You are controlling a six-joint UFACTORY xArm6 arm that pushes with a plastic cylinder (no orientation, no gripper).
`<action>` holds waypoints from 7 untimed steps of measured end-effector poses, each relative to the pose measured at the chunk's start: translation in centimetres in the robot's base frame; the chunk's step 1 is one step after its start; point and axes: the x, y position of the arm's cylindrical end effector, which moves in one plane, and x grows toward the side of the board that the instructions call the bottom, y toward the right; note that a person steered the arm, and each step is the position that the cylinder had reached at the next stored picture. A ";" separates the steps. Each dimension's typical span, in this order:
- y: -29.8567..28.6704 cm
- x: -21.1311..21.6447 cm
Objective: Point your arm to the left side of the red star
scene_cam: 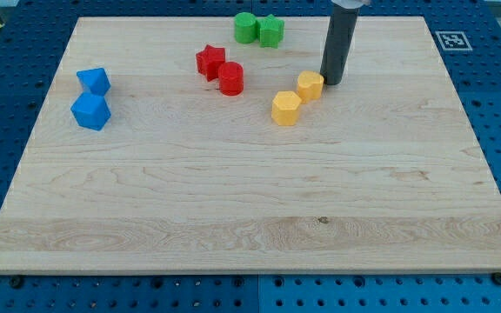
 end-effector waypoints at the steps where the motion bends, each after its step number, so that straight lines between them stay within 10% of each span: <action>1: -3.1 0.7; 7: -11.5 -5.9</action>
